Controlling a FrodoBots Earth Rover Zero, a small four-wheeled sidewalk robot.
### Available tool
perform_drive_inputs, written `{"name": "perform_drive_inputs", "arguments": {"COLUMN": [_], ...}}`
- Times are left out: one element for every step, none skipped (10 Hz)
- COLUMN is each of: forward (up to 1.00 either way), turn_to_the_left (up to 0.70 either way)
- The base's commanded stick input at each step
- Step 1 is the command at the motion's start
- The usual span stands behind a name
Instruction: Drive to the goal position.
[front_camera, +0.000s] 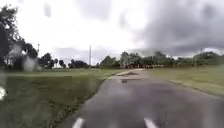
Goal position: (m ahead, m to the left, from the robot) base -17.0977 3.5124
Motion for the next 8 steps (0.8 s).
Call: {"name": "perform_drive_inputs", "arguments": {"forward": [1.00,1.00,1.00,1.00,1.00,1.00,1.00,1.00], "turn_to_the_left": [0.00,0.00,0.00,0.00,0.00,-0.28,-0.40,-0.40]}}
